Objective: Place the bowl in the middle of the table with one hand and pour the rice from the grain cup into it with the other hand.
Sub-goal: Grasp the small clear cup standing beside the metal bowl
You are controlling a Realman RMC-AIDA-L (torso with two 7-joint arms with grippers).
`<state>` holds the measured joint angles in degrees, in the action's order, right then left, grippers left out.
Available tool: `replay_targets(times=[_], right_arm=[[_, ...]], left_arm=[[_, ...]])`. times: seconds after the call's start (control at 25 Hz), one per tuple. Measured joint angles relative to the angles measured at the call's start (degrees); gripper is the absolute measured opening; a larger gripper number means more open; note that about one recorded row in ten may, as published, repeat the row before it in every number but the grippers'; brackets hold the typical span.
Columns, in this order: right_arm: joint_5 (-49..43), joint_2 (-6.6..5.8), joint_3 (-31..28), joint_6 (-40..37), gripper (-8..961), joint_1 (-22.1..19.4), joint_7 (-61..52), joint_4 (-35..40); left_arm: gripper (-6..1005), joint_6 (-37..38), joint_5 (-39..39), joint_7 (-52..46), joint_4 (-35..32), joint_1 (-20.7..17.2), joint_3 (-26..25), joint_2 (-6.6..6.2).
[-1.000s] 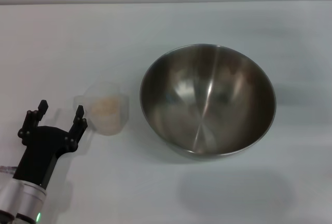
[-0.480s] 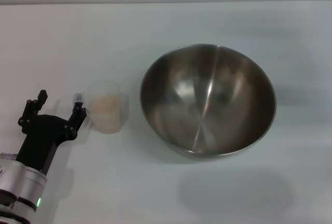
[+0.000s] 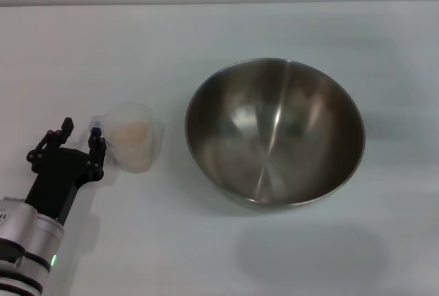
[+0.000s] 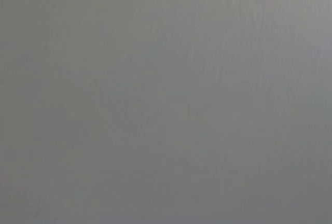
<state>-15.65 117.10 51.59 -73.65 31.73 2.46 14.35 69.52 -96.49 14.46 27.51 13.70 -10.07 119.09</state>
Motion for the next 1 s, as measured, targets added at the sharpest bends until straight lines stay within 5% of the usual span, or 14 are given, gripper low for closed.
replay_targets(times=[0.16,0.24,0.68,1.0], right_arm=[[0.0,0.23,0.0,0.0,544,-0.1,0.0,0.2],[0.0,0.24,0.0,0.0,544,-0.3,0.0,0.2],[0.0,0.33,0.0,0.0,545,-0.5,0.0,0.2],[0.0,0.32,0.0,0.0,545,-0.5,0.0,0.3]], left_arm=[[519,-0.2,-0.1,0.0,0.1,0.7,0.2,0.0],[246,-0.2,-0.1,0.0,0.3,0.7,0.3,0.0],[58,0.4,-0.2,-7.6,-0.8,1.3,0.4,-0.04],[39,6.1,-2.2,-3.0,-1.4,5.5,-1.3,0.0]])
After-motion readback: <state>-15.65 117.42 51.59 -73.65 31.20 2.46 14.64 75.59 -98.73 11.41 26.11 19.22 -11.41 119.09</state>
